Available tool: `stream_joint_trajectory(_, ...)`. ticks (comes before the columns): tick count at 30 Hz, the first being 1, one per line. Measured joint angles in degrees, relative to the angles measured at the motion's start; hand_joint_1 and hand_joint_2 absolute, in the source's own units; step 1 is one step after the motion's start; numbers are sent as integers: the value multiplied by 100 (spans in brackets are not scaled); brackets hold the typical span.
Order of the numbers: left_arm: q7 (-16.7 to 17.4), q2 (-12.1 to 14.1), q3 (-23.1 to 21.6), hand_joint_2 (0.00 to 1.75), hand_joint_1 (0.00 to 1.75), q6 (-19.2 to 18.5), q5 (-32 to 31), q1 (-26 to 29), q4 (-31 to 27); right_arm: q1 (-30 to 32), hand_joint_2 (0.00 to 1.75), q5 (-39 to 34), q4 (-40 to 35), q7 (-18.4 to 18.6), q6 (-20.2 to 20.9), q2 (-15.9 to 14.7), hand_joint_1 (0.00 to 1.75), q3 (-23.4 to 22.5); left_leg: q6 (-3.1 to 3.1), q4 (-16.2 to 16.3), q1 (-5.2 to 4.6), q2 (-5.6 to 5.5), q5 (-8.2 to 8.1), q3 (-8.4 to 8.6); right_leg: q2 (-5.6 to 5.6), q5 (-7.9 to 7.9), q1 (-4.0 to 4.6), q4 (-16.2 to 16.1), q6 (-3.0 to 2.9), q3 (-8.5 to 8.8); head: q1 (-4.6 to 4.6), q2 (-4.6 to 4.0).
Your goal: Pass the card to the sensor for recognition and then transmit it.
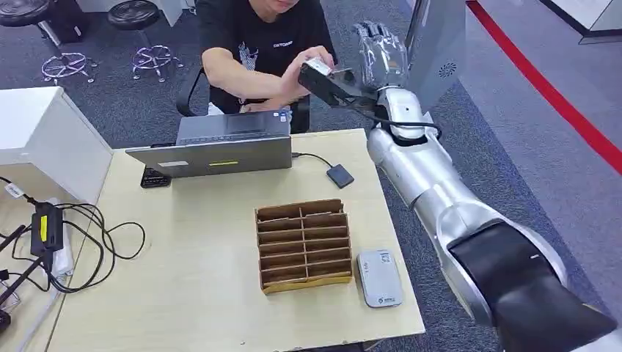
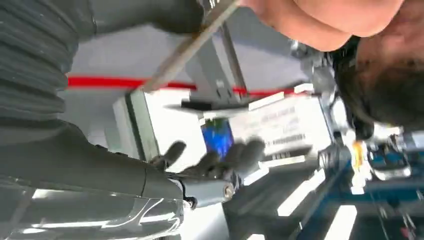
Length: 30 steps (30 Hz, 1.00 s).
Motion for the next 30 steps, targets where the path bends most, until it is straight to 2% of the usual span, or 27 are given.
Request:
stream_joint_trajectory(2,7,0,-48,175,0,0,-7,-18,2,-147,175,246,137,20,-302,33,175,104,0,0,0,1,0,0,1,0,0,0,0,0,-2,0)
stream_joint_trajectory(5,37,0,-83,175,0,-2,-13,-39,2,-269,175,196,242,-296,-673,74,175,142,0,0,0,3,0,1,3,0,0,0,0,0,-2,0)
stream_joint_trajectory(9,39,2,-92,175,0,4,-13,-41,2,-274,175,-147,269,-842,-721,146,175,39,0,0,0,7,0,2,6,1,0,-1,-1,0,0,0)
stream_joint_trajectory(14,22,7,-92,175,0,39,-4,-33,2,-272,175,-302,262,-1115,-668,212,175,-51,-1,0,0,12,0,7,11,4,0,-1,-5,0,-2,0)
stream_joint_trajectory(21,-66,15,-92,175,0,98,13,41,2,-63,175,-661,-5,-1760,-592,245,175,-179,-6,-1,1,16,4,12,17,9,1,3,-11,1,-2,0)
stream_joint_trajectory(30,-76,33,-90,175,0,114,20,120,2,240,175,-621,-500,-1814,-535,247,175,-155,-7,-1,1,14,4,11,15,8,1,5,-12,0,-2,0)
